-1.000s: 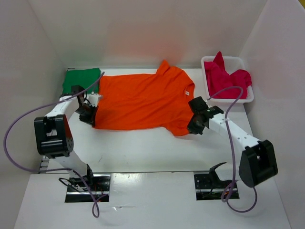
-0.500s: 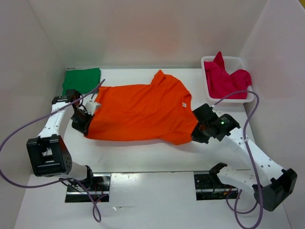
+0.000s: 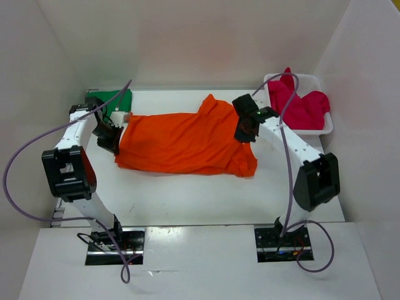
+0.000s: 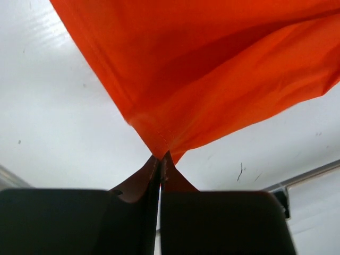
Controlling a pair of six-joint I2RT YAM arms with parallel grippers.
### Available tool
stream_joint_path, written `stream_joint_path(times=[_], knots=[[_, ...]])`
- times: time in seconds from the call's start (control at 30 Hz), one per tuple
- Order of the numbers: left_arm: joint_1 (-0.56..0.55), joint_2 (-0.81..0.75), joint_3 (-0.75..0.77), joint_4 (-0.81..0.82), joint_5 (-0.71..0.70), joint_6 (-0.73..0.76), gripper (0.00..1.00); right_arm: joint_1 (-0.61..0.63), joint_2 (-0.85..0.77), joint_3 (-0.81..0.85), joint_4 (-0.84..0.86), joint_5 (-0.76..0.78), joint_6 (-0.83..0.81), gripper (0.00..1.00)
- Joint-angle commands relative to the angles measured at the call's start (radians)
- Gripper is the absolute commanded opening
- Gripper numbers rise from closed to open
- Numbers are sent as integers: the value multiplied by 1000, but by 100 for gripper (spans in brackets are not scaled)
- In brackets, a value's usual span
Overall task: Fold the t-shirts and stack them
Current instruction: Fold the flattened tshirt in 1/3 of the way
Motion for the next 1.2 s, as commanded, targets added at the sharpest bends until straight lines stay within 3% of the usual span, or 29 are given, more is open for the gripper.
stream_joint_path(times=[0.0, 0.33, 0.8, 0.93, 1.0, 1.03, 1.1, 1.17], knots=[[12, 70, 73, 29, 97, -61, 0, -53, 68, 114, 101, 62, -135, 0], [30, 233, 164, 79, 85, -104, 0, -124, 229, 197, 141, 51, -244, 0], [58, 288, 132, 121, 56, -147, 0, -133, 424, 369, 156, 51, -340, 0], [67, 297, 151, 121, 65, -166, 8, -133, 462, 404, 156, 51, -340, 0], [77, 306, 162, 121, 83, -176, 20, -133, 493, 444, 156, 62, -349, 2], [88, 306, 176, 121, 97, -176, 30, -133, 504, 459, 156, 62, -349, 5], [107, 316, 196, 121, 120, -186, 38, -142, 527, 507, 144, 62, -349, 19], [146, 328, 239, 121, 131, -195, 46, -151, 544, 539, 133, 71, -349, 25]])
